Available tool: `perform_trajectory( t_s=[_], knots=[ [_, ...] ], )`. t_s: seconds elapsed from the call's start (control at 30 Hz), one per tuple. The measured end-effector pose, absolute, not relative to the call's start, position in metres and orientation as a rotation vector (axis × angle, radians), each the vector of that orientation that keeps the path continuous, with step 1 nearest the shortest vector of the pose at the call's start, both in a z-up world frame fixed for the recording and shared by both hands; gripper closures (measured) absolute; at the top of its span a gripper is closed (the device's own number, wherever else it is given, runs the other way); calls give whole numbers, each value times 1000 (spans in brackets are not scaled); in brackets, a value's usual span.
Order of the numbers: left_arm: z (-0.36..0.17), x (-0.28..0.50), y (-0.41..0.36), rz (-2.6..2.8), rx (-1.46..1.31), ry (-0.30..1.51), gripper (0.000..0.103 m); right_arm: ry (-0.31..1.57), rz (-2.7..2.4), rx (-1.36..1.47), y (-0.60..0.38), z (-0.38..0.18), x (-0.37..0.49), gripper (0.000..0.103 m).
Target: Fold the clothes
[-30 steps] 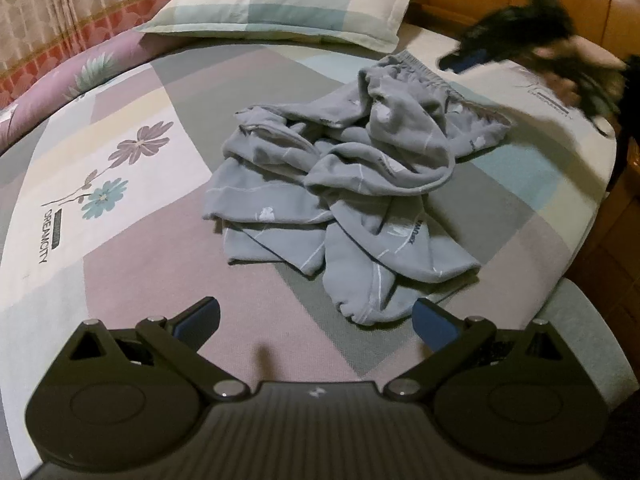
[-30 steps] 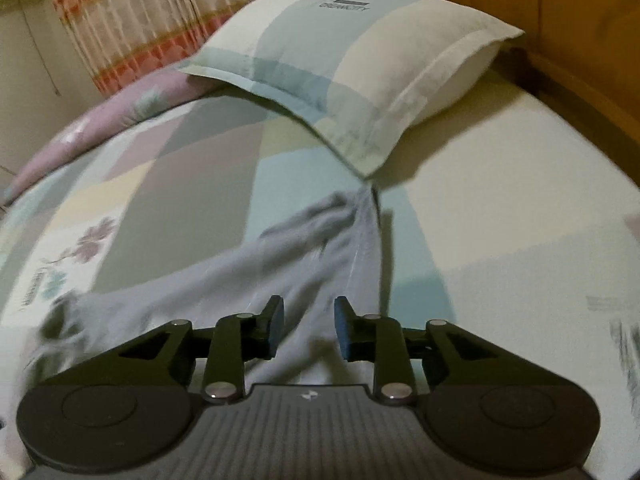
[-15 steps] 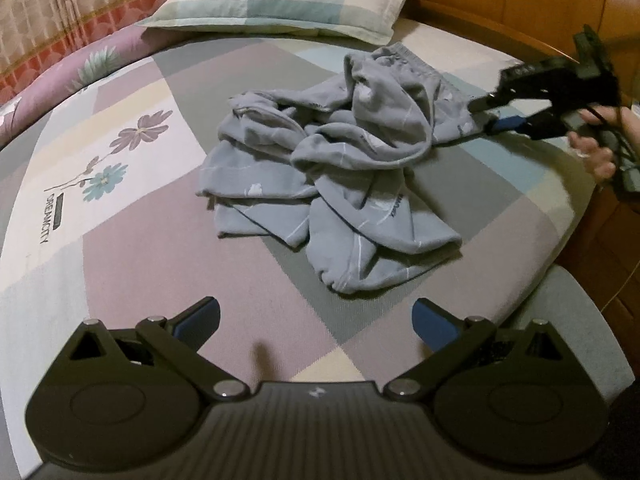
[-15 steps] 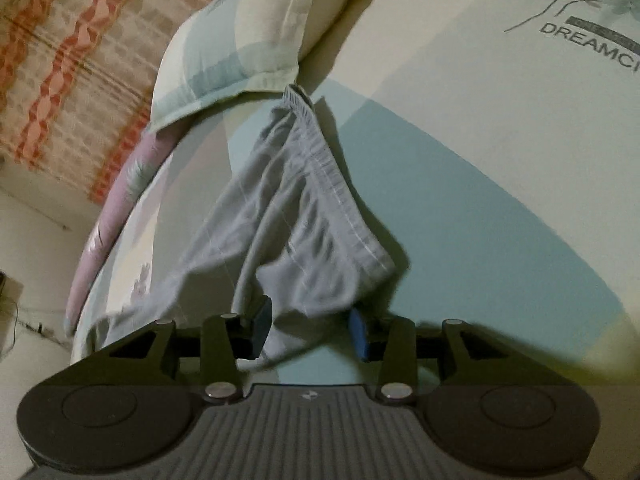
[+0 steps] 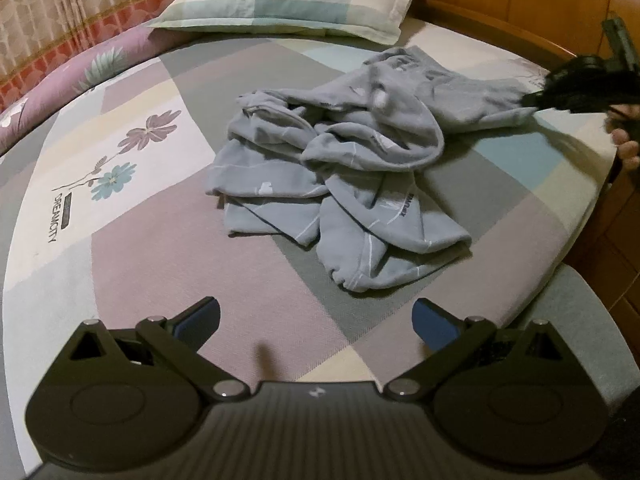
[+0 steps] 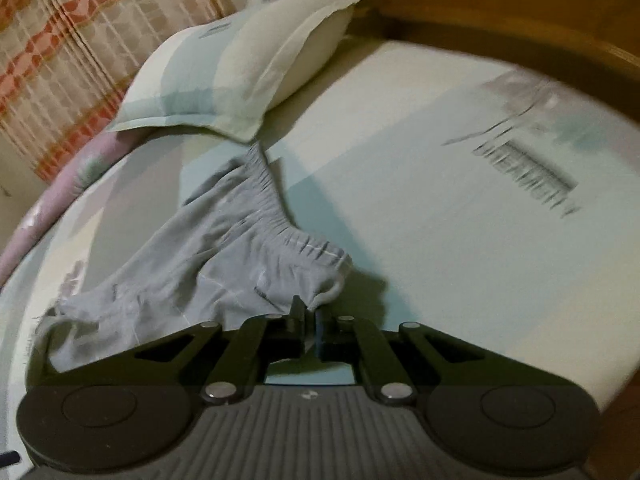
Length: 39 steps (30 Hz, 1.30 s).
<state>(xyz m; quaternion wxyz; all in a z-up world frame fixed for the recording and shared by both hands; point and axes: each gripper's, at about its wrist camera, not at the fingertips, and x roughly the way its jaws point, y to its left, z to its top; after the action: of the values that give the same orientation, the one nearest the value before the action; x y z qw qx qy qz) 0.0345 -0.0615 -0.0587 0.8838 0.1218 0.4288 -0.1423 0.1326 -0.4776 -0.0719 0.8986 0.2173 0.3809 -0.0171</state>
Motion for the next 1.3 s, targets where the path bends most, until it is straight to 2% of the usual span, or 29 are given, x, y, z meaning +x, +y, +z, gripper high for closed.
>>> perform_trajectory(
  t_s=[0.3, 0.4, 0.53, 0.77, 1.1, 1.3],
  knots=[
    [-56, 31, -57, -293, 243, 880, 2, 843, -189, 319, -508, -63, 130, 94],
    [-56, 29, -55, -290, 240, 877, 2, 843, -176, 263, -493, -57, 127, 87],
    [-55, 26, -52, -289, 243, 870, 2, 831, -159, 214, -473, -46, 118, 66],
    [-53, 20, -41, -281, 228, 848, 2, 844, -106, 200, -443, -32, 96, 58],
    [-52, 15, -21, -231, 263, 803, 2, 793, 305, 52, -320, 5, 89, 43],
    [-54, 11, -4, -204, 251, 811, 2, 796, 517, -37, -241, 7, 110, 42]
  ],
)
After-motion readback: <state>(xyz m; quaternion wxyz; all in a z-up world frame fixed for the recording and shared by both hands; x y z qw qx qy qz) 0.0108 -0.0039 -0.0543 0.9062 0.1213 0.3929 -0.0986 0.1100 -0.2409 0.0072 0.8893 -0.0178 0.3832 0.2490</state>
